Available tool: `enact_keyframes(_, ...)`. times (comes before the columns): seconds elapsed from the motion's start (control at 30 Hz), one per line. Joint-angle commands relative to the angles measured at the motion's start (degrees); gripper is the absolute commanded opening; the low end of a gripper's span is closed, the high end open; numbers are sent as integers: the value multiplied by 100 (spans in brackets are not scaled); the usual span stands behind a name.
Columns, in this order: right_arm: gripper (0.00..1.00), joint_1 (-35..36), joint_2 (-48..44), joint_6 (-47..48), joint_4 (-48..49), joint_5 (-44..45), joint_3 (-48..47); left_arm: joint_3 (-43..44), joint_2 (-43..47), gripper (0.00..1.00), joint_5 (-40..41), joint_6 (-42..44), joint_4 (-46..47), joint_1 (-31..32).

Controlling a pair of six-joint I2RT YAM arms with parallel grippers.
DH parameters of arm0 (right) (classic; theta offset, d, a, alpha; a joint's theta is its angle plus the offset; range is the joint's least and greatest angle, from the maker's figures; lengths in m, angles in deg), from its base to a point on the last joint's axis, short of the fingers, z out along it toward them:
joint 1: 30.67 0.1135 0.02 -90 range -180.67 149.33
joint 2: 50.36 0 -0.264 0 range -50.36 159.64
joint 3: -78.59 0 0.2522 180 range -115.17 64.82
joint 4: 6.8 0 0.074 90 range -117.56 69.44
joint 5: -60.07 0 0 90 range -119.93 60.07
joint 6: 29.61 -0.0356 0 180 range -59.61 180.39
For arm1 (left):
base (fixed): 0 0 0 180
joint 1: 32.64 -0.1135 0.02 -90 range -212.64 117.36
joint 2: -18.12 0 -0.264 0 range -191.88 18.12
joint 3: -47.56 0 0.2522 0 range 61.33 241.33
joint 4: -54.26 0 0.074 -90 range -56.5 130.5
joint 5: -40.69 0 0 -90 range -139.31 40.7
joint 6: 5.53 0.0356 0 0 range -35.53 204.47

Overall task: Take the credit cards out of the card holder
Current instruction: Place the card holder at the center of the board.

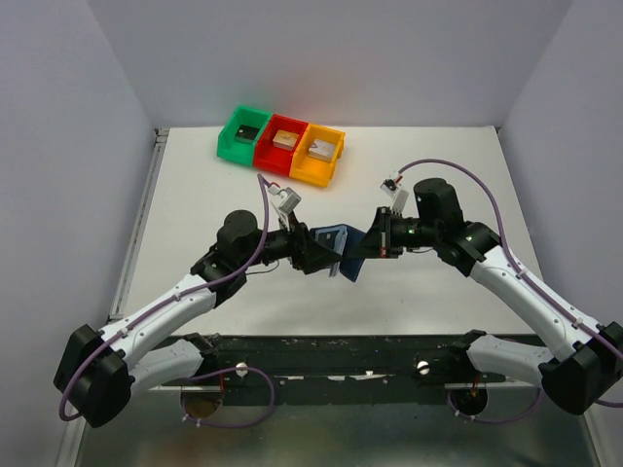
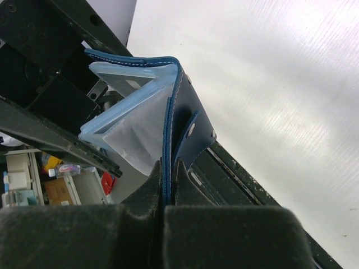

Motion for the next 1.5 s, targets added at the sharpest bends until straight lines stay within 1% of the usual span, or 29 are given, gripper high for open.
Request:
enact_keyframes(0.0, 0, 47, 4, 25, 110, 44, -40, -54, 274, 77, 124, 104, 26, 26)
enact_keyframes(0.23, 0, 47, 83, -36, 303, -53, 57, -63, 512, 81, 124, 166, -88, 26)
enact_keyframes(0.57, 0, 47, 162, -414, 997, -431, 303, 34, 740, 80, 89, 298, -334, 26)
enact_keyframes(0.63, 0, 38, 163, -423, 1024, -440, 294, 8, 767, 78, 106, 324, -343, 26)
enact_keyframes(0.9, 0, 47, 136, -423, 1068, -501, 285, -63, 820, 59, 159, 429, -343, 26)
enact_keyframes(1.0, 0, 47, 110, -440, 1103, -545, 303, -89, 829, 55, 211, 456, -361, 26)
enact_keyframes(1.23, 0, 47, 31, -432, 1112, -571, 329, -107, 750, 56, 264, 465, -378, 26)
enact_keyframes(1.4, 0, 47, 4, -405, 1077, -580, 347, -107, 679, 55, 291, 447, -352, 26)
enact_keyframes(1.43, 0, 47, -13, -388, 1068, -580, 338, -107, 670, 56, 291, 438, -343, 26)
enact_keyframes(1.47, 0, 47, -13, -397, 1051, -572, 338, -98, 653, 60, 282, 430, -343, 26)
